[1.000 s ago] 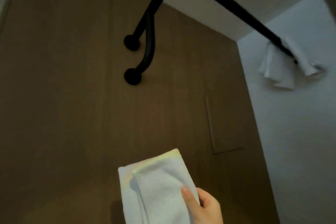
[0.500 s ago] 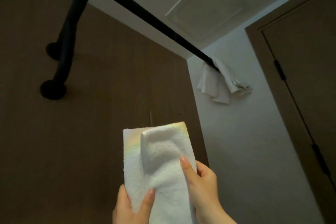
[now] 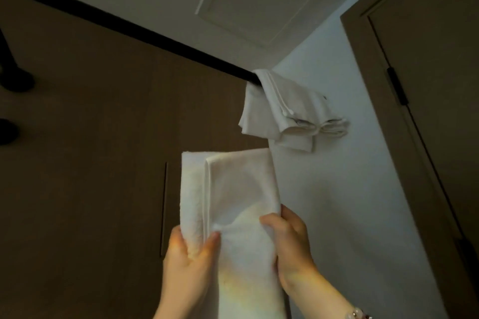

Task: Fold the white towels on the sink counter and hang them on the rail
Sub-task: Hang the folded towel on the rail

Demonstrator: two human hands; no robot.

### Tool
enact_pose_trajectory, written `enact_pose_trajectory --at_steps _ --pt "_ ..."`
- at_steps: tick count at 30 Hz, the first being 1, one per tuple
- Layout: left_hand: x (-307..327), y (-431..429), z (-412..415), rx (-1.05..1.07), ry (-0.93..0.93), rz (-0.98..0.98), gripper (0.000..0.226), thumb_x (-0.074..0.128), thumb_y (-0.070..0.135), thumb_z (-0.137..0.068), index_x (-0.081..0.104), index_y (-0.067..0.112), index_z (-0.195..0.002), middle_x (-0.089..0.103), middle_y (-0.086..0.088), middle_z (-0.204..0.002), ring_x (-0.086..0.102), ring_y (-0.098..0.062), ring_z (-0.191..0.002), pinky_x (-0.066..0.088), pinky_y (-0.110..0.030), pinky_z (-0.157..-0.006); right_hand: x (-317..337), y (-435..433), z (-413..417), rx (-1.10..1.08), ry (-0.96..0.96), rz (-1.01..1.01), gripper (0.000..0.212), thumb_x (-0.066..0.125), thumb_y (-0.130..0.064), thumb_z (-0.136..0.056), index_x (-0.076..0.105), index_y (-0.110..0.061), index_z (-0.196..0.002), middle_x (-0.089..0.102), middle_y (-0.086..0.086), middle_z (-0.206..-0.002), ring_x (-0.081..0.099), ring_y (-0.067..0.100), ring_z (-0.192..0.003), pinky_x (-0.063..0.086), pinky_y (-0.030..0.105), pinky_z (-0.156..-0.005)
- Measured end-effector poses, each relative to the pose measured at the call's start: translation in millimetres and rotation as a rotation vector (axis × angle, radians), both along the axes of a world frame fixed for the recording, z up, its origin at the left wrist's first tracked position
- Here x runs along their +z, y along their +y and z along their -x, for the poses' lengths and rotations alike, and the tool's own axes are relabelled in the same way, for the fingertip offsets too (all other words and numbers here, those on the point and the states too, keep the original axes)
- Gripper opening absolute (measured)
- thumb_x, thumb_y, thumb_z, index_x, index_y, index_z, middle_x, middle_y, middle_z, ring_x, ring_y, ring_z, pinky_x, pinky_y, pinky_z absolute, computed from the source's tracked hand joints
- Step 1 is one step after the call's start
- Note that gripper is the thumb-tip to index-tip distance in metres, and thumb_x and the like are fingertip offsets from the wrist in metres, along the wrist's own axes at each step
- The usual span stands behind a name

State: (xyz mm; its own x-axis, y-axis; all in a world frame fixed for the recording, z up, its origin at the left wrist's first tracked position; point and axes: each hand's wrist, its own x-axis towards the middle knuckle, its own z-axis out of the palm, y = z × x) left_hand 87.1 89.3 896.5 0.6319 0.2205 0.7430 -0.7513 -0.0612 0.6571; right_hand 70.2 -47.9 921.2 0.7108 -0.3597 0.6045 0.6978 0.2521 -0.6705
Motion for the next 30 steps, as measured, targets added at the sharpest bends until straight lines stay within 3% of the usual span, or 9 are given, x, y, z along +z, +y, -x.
enact_pose_trajectory --at_steps 3,6,8,11,16,20,22,26,30 --pt "15.5 -23.9 5.1 0.034 -0.017 0.040 0.016 0.069 0.018 -0.082 0.054 0.019 -0.088 0.066 -0.002 -0.085 0.065 -0.019 -0.081 0.048 -0.030 -0.062 14.4 -27.7 -2.2 0.047 0.026 0.097 0.044 0.062 -0.017 -0.054 0.064 0.003 -0.094 0.069 0.016 -0.085 0.063 0.028 -0.074 0.049 0.030 -0.064" --pt "32.1 -38.5 15.1 0.041 -0.049 0.044 0.011 0.065 0.016 -0.086 0.055 0.020 -0.088 0.066 -0.001 -0.085 0.064 -0.012 -0.077 0.049 -0.018 -0.056 26.1 -46.7 -4.5 0.066 0.019 0.162 0.027 0.064 -0.007 -0.079 0.063 -0.002 -0.105 0.069 0.016 -0.097 0.066 0.030 -0.087 0.052 0.036 -0.077" --pt "44.0 -40.6 22.6 0.046 -0.059 0.032 0.010 0.063 0.017 -0.088 0.054 0.021 -0.088 0.065 -0.001 -0.085 0.063 -0.009 -0.074 0.047 -0.010 -0.051 29.1 -53.1 -6.0 0.104 0.011 0.202 0.026 0.061 -0.008 -0.084 0.063 -0.007 -0.109 0.070 0.011 -0.099 0.067 0.029 -0.091 0.053 0.037 -0.082" --pt "58.2 -36.0 29.1 0.041 -0.056 0.002 0.013 0.063 0.021 -0.088 0.055 0.017 -0.097 0.067 -0.002 -0.089 0.066 -0.012 -0.077 0.049 -0.011 -0.052 33.8 -51.4 1.9 0.164 -0.001 0.235 0.027 0.060 -0.014 -0.087 0.062 -0.010 -0.113 0.070 0.010 -0.102 0.067 0.027 -0.092 0.053 0.035 -0.079" --pt "80.0 -23.7 26.8 0.105 -0.028 -0.027 0.035 0.064 0.030 -0.087 0.050 0.012 -0.113 0.065 -0.003 -0.102 0.065 -0.018 -0.090 0.055 -0.028 -0.072 51.7 -37.9 9.2 0.056 -0.038 0.265 0.024 0.061 -0.022 -0.090 0.060 -0.011 -0.111 0.067 0.004 -0.100 0.063 0.011 -0.077 0.047 0.019 -0.055" --pt "105.4 -22.1 23.3 0.196 -0.106 -0.066 0.043 0.063 0.030 -0.087 0.041 0.016 -0.121 0.055 0.000 -0.108 0.058 -0.021 -0.100 0.050 -0.037 -0.091 73.2 -30.9 0.3 -0.081 -0.123 0.280 0.030 0.061 -0.025 -0.090 0.058 -0.010 -0.115 0.064 0.001 -0.097 0.058 0.005 -0.073 0.043 0.013 -0.051" --pt "119.9 -20.9 19.8 0.210 -0.180 -0.110 0.045 0.062 0.030 -0.088 0.039 0.014 -0.124 0.053 0.001 -0.110 0.057 -0.021 -0.104 0.049 -0.036 -0.092 87.9 -29.0 -4.3 -0.146 -0.173 0.264 0.026 0.062 -0.024 -0.088 0.058 -0.011 -0.111 0.063 0.000 -0.094 0.056 0.003 -0.071 0.045 0.011 -0.050" --pt "153.8 -21.2 12.2 0.228 -0.289 -0.195 0.033 0.057 0.027 -0.092 0.034 0.015 -0.113 0.050 0.002 -0.107 0.053 -0.019 -0.104 0.047 -0.034 -0.090 119.8 -27.4 -20.4 -0.348 -0.185 0.252 0.032 0.066 -0.044 -0.078 0.056 -0.025 -0.100 0.062 -0.010 -0.081 0.062 0.011 -0.071 0.056 0.034 -0.069" --pt "189.4 -30.8 8.4 0.324 -0.322 -0.269 0.041 0.049 0.022 -0.096 0.030 0.000 -0.125 0.043 -0.006 -0.108 0.051 -0.025 -0.102 0.046 -0.036 -0.087 148.9 -28.2 -30.9 -0.399 -0.173 0.169 0.042 0.066 -0.048 -0.077 0.038 -0.025 -0.098 0.053 -0.010 -0.081 0.059 0.018 -0.074 0.054 0.038 -0.074"
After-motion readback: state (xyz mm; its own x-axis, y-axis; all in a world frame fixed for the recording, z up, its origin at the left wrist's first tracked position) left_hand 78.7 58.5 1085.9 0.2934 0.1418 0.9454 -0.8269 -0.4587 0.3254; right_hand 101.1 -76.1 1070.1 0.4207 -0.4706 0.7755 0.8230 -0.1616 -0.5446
